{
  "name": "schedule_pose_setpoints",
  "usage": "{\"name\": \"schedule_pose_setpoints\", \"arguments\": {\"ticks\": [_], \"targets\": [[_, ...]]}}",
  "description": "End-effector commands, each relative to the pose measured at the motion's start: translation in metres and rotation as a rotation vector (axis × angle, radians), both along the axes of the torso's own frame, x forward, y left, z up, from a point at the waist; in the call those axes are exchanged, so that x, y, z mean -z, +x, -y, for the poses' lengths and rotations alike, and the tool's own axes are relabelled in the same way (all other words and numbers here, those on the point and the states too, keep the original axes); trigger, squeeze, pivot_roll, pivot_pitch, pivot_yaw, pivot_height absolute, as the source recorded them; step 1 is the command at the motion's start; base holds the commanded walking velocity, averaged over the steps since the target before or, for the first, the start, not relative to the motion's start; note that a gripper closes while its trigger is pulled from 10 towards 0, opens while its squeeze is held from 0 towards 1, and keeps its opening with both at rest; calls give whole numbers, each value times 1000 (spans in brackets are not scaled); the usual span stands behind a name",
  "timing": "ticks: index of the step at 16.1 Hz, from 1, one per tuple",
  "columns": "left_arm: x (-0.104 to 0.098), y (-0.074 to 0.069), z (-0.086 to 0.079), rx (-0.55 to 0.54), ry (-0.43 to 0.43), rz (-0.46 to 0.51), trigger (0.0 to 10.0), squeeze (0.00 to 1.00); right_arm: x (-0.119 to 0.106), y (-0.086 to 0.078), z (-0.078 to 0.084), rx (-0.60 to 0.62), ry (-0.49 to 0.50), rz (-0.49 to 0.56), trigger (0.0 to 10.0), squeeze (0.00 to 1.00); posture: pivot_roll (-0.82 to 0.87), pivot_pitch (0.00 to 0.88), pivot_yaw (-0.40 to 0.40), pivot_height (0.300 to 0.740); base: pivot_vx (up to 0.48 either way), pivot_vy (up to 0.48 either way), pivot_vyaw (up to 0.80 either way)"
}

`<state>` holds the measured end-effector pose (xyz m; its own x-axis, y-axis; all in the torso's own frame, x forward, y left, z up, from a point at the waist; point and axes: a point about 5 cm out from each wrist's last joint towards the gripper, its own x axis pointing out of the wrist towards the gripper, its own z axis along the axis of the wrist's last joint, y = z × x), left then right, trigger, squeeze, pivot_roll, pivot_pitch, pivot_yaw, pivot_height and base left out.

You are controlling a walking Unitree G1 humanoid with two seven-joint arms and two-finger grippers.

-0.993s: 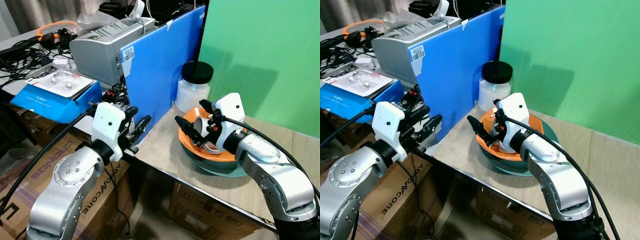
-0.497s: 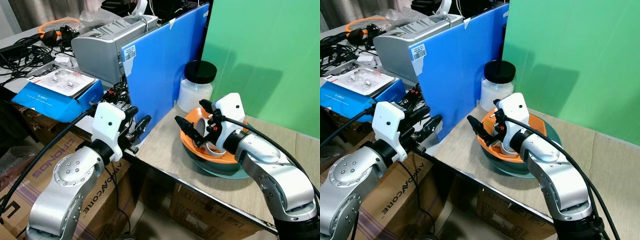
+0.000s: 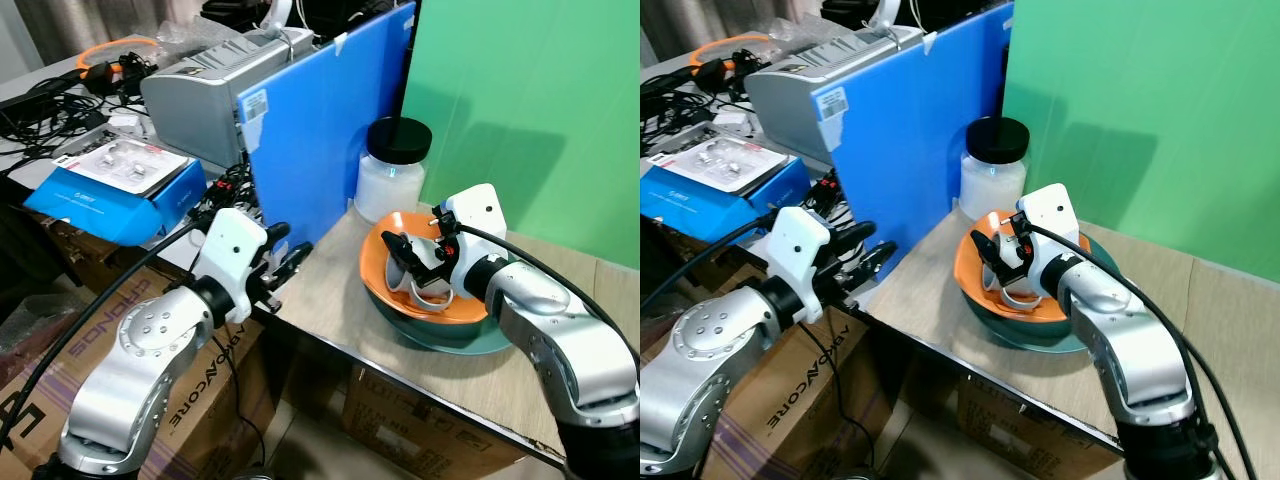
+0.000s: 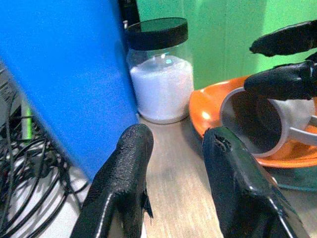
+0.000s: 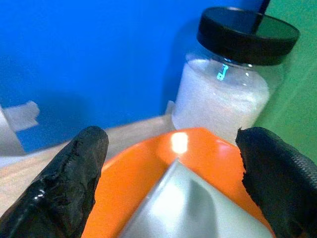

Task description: Setting the table

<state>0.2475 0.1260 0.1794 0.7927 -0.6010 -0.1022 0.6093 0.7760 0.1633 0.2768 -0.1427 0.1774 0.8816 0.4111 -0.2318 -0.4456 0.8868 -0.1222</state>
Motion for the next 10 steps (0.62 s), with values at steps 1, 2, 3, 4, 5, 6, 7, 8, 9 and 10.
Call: {"name": "schedule_pose_setpoints", "arguments": {"ticks": [1,2,3,4,5,6,7,8,9,10], "targets": [[-1,2,2,4,-2,18,10000,0,-5,-3,3,20,24,17,10000,1000,91,0,39,740,0,0,0],[-1,4,4,2,-20,24,10000,0,-6,-7,5,30,35,11,10000,1000,84,0,36,740,0,0,0],[-1,7,6,0,-25,28,10000,0,-6,-9,9,47,32,11,10000,1000,76,0,37,740,0,0,0],[-1,9,7,-15,-24,39,10000,0,-7,-11,13,66,39,19,10000,1000,61,0,40,740,0,0,0],[0,12,7,-37,-17,41,10000,0,-8,-13,15,82,44,24,10000,1000,58,0,40,740,0,0,0],[1,14,7,-53,-8,38,10000,0,-9,-14,16,86,52,30,10000,1000,57,0,41,740,0,0,-613],[0,22,6,-86,-19,46,10000,0,-10,-18,16,101,95,42,10000,1000,56,0,40,740,0,0,-800],[-3,27,6,-101,-38,52,10000,0,-8,-24,15,112,122,40,10000,898,52,0,46,740,0,0,-800],[-4,27,5,-101,-40,52,10000,0,-6,-27,16,123,133,35,10000,0,44,0,55,740,244,0,-800],[-4,27,6,-92,-43,50,10000,0,-6,-28,16,137,141,34,10000,0,44,0,55,740,274,0,-800]]}}
